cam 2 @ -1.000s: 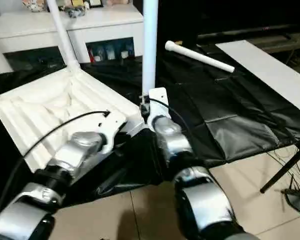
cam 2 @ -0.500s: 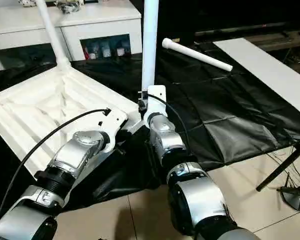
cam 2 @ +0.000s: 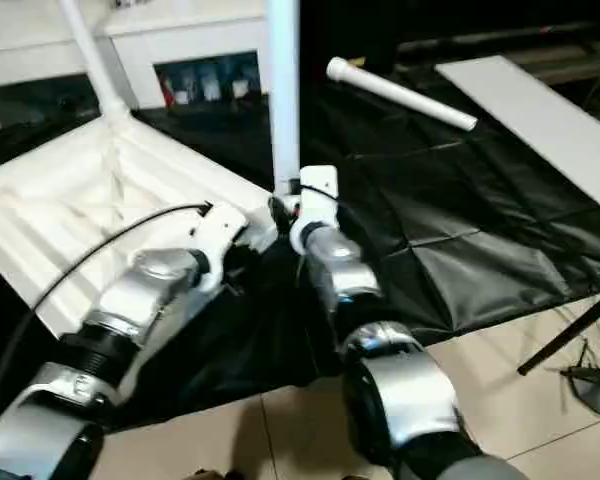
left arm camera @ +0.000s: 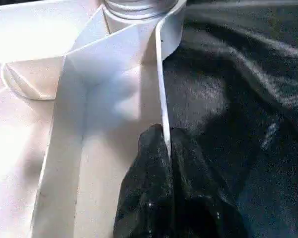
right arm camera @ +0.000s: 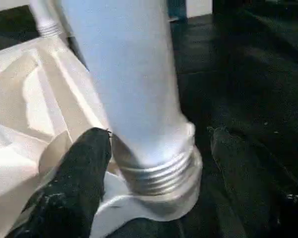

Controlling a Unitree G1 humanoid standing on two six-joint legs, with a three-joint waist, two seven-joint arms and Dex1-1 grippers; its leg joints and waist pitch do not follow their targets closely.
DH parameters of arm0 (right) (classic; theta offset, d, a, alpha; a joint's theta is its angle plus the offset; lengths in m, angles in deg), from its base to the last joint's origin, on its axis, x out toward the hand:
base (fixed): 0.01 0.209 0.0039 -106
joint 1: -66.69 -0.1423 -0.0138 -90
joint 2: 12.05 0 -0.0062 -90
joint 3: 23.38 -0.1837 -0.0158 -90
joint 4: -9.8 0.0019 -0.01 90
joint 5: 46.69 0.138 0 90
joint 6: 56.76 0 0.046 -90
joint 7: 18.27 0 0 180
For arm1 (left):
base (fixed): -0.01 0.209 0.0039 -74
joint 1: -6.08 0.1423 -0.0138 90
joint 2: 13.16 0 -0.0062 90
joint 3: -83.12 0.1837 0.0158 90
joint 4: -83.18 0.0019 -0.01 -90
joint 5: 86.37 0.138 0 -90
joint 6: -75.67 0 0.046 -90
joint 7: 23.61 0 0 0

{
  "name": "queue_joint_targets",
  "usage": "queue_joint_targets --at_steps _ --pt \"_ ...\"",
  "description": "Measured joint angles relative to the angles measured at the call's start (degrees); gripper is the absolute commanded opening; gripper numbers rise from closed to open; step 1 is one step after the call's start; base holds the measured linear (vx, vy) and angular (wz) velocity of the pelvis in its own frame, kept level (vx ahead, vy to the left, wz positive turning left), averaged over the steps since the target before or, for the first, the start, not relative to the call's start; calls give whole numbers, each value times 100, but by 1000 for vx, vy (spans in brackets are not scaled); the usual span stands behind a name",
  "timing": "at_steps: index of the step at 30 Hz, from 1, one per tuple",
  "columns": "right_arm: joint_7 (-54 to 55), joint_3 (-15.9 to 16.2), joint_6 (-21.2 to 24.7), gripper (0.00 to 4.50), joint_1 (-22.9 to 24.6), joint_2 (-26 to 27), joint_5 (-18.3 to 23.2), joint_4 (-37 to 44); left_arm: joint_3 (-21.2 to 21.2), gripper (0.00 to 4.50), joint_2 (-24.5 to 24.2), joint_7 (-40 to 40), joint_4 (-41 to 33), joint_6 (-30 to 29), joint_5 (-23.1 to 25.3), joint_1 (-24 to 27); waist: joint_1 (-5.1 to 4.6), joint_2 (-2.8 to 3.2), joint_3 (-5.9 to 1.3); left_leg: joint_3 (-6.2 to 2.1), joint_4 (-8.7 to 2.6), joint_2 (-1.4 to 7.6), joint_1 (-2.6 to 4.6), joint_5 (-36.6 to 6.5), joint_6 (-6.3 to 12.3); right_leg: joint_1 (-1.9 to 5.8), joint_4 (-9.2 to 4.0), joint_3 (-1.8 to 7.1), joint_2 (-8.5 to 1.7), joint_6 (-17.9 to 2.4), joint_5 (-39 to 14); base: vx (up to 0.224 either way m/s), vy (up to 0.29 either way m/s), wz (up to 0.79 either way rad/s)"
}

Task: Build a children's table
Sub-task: Rotate leg to tighten

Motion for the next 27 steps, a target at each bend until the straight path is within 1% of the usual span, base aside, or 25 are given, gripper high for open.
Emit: queue_joint_targets --at_steps 3,5,6,7,10,12,16,19,26,27 --pt "-686 334 410 405 645 -412 -8 995 123 0 -238 -428 2 305 -39 94 41 32 17 4 31 12 -5 1 -2 12 5 -5 0 1 1 0 0 0" --pt "-1114 496 701 424 995 -679 -17 1410 178 0 -411 -708 1 508 -49 164 86 43 23 8 63 15 -5 0 -4 16 29 -1 -3 1 2 0 0 0" --pt "-1279 555 800 424 1108 -767 -19 1551 188 0 -467 -810 1 571 -60 191 103 50 27 9 76 16 -6 -12 -23 16 38 3 -3 1 2 0 0 0" --pt "-1484 611 903 445 1225 -858 -20 1699 208 0 -515 -936 1 655 -66 217 122 56 30 15 87 15 -7 -18 -34 14 53 8 -7 2 4 0 0 0" --pt "-2474 1007 1023 445 1643 -1362 11 2410 310 0 -791 -1562 -137 907 -207 399 183 58 32 29 98 16 -3 -18 -35 19 68 15 -15 2 4 0 0 0" --pt "-2855 1155 1023 445 1767 -1611 11 2638 339 0 -923 -1901 -280 923 -275 496 213 61 34 41 105 21 -6 -16 -37 19 76 20 -17 2 4 0 0 0" --pt "-3576 1372 1079 445 1891 -1987 67 3055 543 0 -1193 -2618 -614 990 -476 688 290 63 34 109 116 51 -6 -15 -36 21 82 30 -24 2 4 0 0 0" --pt "-3887 1418 1180 445 1888 -2140 131 3237 619 0 -1251 -2915 -702 1039 -494 731 337 63 34 133 123 68 -10 -14 -34 29 83 34 -24 2 3 0 0 0" --pt "-4269 1466 1288 445 1879 -2253 185 3362 659 0 -1323 -3148 -748 1131 -495 736 311 62 34 137 152 76 -13 -13 -33 33 99 36 -24 3 3 0 0 0" --pt "-4308 1474 1288 419 1865 -2253 193 3346 661 0 -1327 -3153 -748 1132 -495 735 309 62 34 137 154 77 -13 -13 -32 33 102 36 -24 3 3 0 0 0"
